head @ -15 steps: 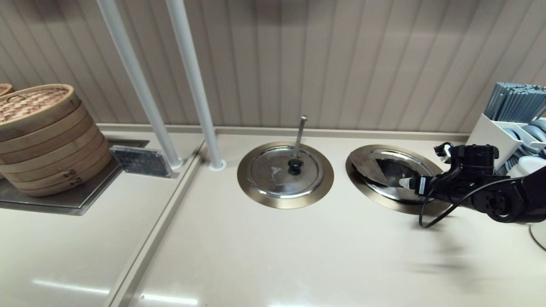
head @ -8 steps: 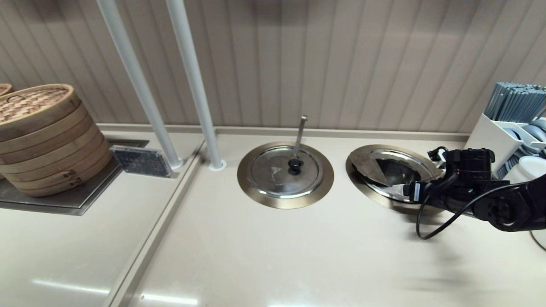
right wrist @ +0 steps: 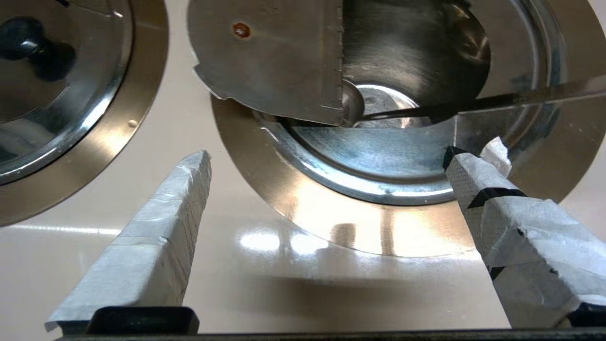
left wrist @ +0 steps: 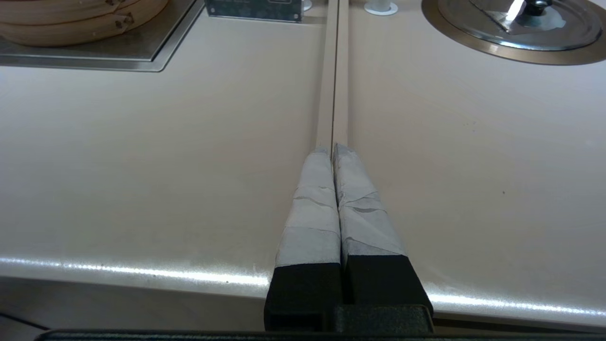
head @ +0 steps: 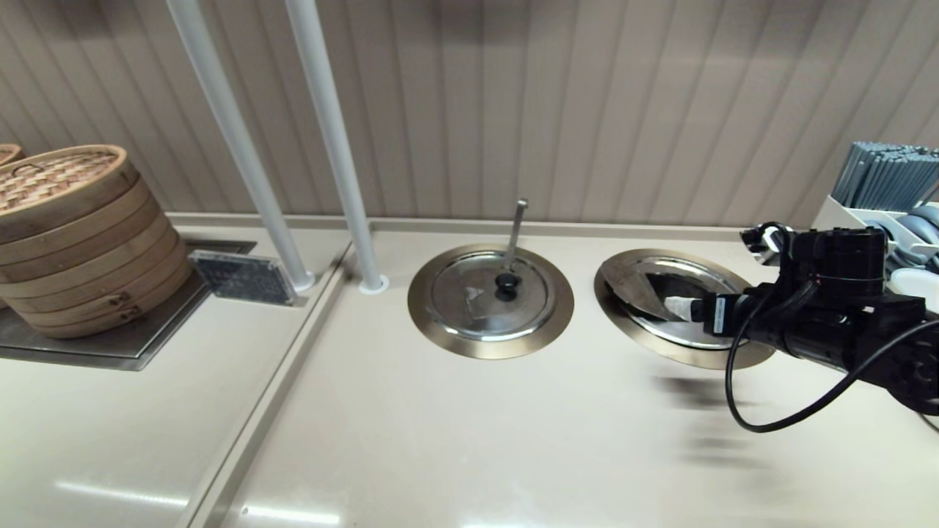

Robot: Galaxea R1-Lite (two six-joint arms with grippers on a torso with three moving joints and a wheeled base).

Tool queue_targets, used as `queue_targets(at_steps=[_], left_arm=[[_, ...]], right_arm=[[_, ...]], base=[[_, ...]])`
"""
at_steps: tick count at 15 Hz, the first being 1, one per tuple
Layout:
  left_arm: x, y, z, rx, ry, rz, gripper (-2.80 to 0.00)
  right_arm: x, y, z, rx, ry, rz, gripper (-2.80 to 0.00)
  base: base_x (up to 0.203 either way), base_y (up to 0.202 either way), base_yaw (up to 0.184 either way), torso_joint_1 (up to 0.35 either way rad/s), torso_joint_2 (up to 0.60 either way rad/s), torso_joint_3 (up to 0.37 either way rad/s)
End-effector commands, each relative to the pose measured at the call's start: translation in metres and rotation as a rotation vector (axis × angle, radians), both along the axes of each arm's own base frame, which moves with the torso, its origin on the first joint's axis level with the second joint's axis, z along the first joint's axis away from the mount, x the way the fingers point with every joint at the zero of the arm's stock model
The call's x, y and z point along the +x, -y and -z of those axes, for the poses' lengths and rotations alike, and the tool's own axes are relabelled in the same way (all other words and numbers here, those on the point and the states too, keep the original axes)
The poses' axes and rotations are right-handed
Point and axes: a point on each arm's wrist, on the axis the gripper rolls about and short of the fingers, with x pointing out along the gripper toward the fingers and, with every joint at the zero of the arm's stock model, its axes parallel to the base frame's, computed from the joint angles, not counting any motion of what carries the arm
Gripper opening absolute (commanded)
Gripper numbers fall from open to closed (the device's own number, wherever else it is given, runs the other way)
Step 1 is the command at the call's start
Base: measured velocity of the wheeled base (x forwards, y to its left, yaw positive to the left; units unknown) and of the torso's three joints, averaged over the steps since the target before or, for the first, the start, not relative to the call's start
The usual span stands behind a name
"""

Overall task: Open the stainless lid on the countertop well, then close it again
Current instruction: Stir with a spoon, then close the lid

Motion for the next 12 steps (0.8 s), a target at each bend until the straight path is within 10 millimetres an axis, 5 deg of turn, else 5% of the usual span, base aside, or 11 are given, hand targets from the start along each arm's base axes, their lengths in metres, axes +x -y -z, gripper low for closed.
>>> queue_targets(at_steps=[1, 8, 12], left_arm=[[0.000, 0.000, 0.000, 0.000, 0.000, 0.000, -2.80], [0.000, 0.000, 0.000, -0.001, 0.000, 0.000, -2.80], [0.000, 0.000, 0.000, 0.000, -0.001, 0.000, -2.80]], right_arm=[[0.006, -0.015, 0.006, -0.083, 0.006, -0.009, 0.00], [0.048, -0.055, 0.058, -0.469, 0.186, -0.043, 0.00], [0.047, -0.068, 0.063, -0.534, 0.186, -0.062, 0.00]], base=[[0.000, 0.000, 0.000, 0.000, 0.00, 0.000], [0.000, 0.000, 0.000, 0.000, 0.00, 0.000], [0.000, 0.000, 0.000, 0.000, 0.00, 0.000]])
